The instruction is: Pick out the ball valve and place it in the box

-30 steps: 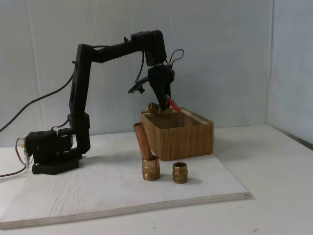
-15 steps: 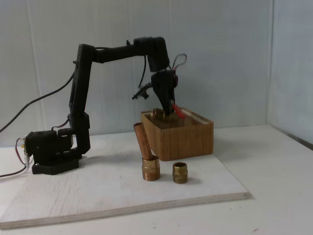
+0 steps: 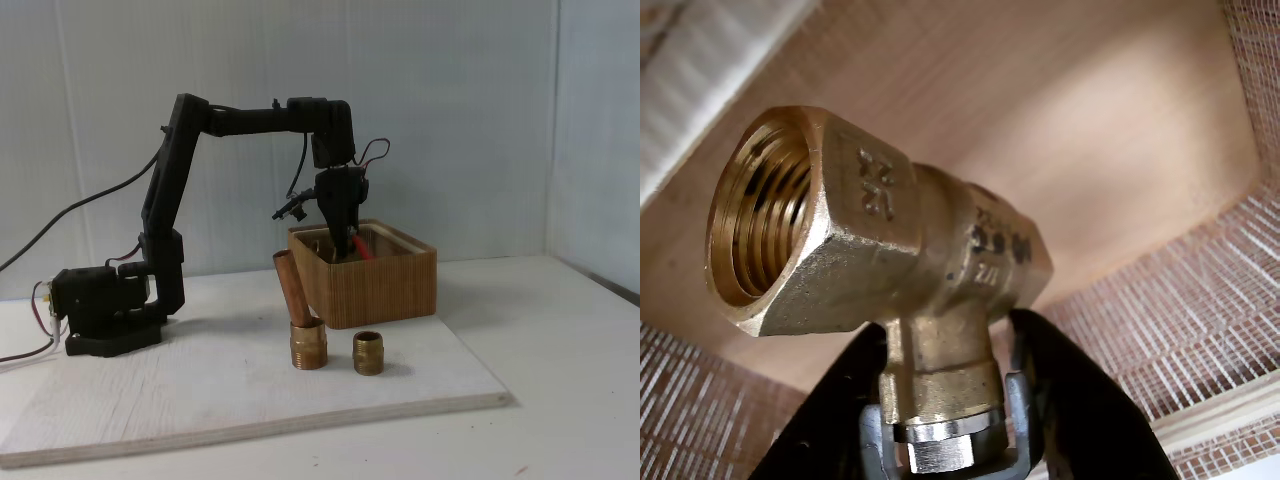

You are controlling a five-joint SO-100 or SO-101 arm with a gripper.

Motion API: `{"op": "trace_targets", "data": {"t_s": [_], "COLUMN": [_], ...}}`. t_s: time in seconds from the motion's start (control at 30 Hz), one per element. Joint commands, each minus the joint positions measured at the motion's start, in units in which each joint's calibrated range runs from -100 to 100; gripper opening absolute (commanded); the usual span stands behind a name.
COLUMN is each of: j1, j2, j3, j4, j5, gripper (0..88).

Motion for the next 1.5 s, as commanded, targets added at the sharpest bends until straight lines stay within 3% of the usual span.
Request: {"op": "trace_targets", "data": {"t_s": [0.0,0.9,1.13,1.47], "j1": [0.92,2.25,2.76,2.76], "j2": [-1.42,-1.42,-1.42,-1.51], "j3": [-0.75,3.58,3.67,3.58], "j4": [-0.36,-2.60,-3.64,-3.64], "j5": [0.49,1.52,1.63,1.68], "gripper": [7.0,7.3,17.7,18.7]}}
